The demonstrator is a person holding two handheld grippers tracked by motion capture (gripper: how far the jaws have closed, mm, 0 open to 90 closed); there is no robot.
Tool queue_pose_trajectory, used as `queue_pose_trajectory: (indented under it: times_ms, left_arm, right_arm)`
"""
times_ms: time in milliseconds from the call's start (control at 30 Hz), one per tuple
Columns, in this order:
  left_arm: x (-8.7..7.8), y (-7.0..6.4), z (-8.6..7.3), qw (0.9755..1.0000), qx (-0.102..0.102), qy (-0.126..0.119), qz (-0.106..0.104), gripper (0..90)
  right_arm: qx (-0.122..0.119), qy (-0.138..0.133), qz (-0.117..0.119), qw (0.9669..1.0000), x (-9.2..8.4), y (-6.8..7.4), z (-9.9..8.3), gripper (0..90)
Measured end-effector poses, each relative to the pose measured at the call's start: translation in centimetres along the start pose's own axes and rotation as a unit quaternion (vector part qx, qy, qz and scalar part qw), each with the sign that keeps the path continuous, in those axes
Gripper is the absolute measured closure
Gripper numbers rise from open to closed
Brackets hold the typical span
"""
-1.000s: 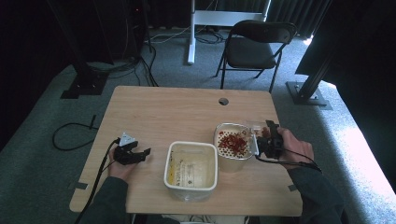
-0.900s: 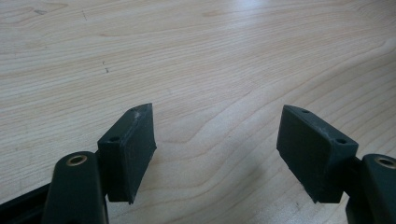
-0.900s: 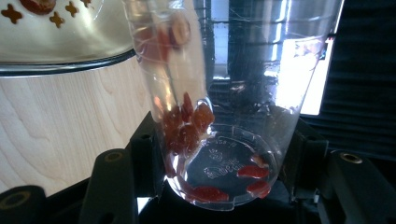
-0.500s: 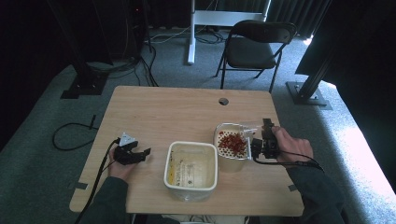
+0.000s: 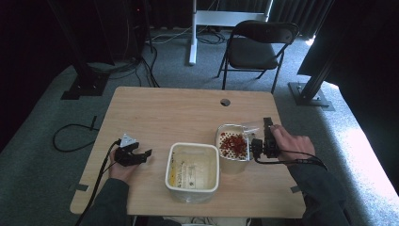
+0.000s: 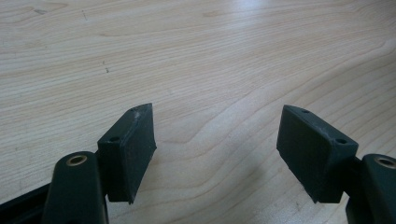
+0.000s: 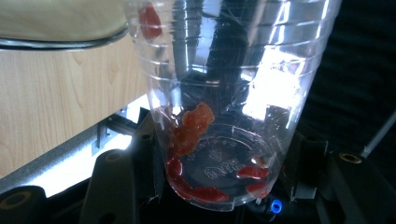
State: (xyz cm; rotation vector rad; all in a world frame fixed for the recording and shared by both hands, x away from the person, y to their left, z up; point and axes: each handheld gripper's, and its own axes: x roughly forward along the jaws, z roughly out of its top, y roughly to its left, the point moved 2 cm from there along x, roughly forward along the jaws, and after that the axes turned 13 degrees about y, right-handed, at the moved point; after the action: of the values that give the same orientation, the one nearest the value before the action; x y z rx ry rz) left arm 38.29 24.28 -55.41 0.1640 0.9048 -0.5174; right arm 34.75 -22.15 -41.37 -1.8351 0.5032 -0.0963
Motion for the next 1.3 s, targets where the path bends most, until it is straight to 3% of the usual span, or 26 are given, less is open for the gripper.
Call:
queue_pose_trajectory:
  times_ms: [67,133,200,267,333,400,467,533,600,633,667,733,800,867,933,1000,1033,1067,1133,1200,1267,1300]
  left_arm:
    - [0.0,0.0,0.0,1.0000,0.001,0.002,0.000,28.5]
    - [0.0,0.0,0.0,1.0000,0.000,0.000,0.000,28.5]
    - [0.0,0.0,0.0,1.0000,0.000,0.001,0.000,28.5]
    - [0.0,0.0,0.0,1.0000,0.000,0.000,0.000,28.5]
    - [0.0,0.0,0.0,1.0000,0.001,0.002,0.000,28.5]
    - [0.0,0.0,0.0,1.0000,0.000,0.000,0.000,28.5]
    - [0.0,0.0,0.0,1.0000,0.000,0.001,0.000,28.5]
    - [0.0,0.0,0.0,1.0000,0.001,0.001,0.001,28.5]
    - [0.0,0.0,0.0,1.0000,0.000,0.002,0.000,28.5]
    - [0.0,0.0,0.0,1.0000,-0.001,0.001,0.000,28.5]
    - [0.0,0.0,0.0,1.0000,0.000,0.001,0.000,28.4]
    - [0.0,0.0,0.0,1.0000,-0.001,0.001,0.000,28.5]
    - [0.0,0.0,0.0,1.0000,-0.001,0.000,0.000,28.5]
    - [0.0,0.0,0.0,1.0000,0.000,0.002,0.000,28.5]
    - [0.0,0.0,0.0,1.0000,0.000,0.000,-0.001,28.5]
    - [0.0,0.0,0.0,1.0000,0.000,0.002,-0.001,28.5]
    - [0.0,0.0,0.0,1.0000,-0.001,0.001,-0.001,28.5]
    - [0.0,0.0,0.0,1.0000,-0.001,0.000,-0.001,28.5]
    - [0.0,0.0,0.0,1.0000,-0.001,0.001,-0.001,28.5]
    - [0.0,0.0,0.0,1.0000,-0.001,0.000,-0.001,28.5]
    - [0.0,0.0,0.0,1.0000,-0.001,0.001,-0.001,28.5]
    - [0.0,0.0,0.0,1.0000,-0.002,0.001,-0.001,28.5]
  right_arm:
    - [0.017,0.005,-0.002,0.9998,0.1,-0.5,-0.2,43.1]
    - [0.000,0.000,-0.007,1.0000,-0.1,-0.5,-0.1,43.1]
    - [0.022,0.006,-0.003,0.9997,0.1,-0.8,-0.3,43.1]
    - [0.007,0.001,-0.003,1.0000,-0.1,-0.4,-0.2,43.1]
    - [0.021,0.005,0.002,0.9998,0.0,-0.4,-0.3,43.2]
    - [0.009,-0.005,0.008,0.9999,-0.1,0.1,-0.2,43.2]
    - [0.036,0.007,0.008,0.9993,0.2,-0.3,-0.6,43.2]
    - [0.017,-0.005,0.011,0.9998,0.0,0.1,-0.4,43.2]
    - [0.050,0.009,0.008,0.9987,0.3,-0.6,-0.9,43.3]
    - [0.048,-0.001,0.015,0.9988,0.2,-0.6,-0.8,43.3]
    - [0.028,-0.007,0.012,0.9995,0.0,-0.2,-0.6,43.3]
    - [0.042,-0.003,0.010,0.9991,0.0,-0.4,-0.5,43.3]
    - [0.032,-0.009,0.010,0.9994,-0.1,-0.1,-0.3,43.3]
    - [0.047,-0.002,0.009,0.9989,0.0,-0.3,-0.4,43.3]
    - [0.023,-0.011,0.010,0.9996,-0.3,0.2,-0.1,43.3]
    - [0.044,-0.004,0.006,0.9990,-0.1,-0.1,-0.1,43.3]
    - [0.030,-0.013,0.013,0.9994,-0.2,0.1,0.1,43.3]
    - [0.016,-0.010,0.004,0.9998,-0.4,0.2,0.3,43.3]
    - [0.035,-0.005,-0.001,0.9994,-0.4,-0.3,0.3,43.4]
    - [0.005,-0.005,-0.009,0.9999,-0.5,0.1,0.6,43.3]
    - [0.013,0.008,-0.019,0.9997,-0.3,-0.2,0.5,43.4]
    - [-0.011,0.009,-0.025,0.9996,-0.4,0.2,0.7,43.3]
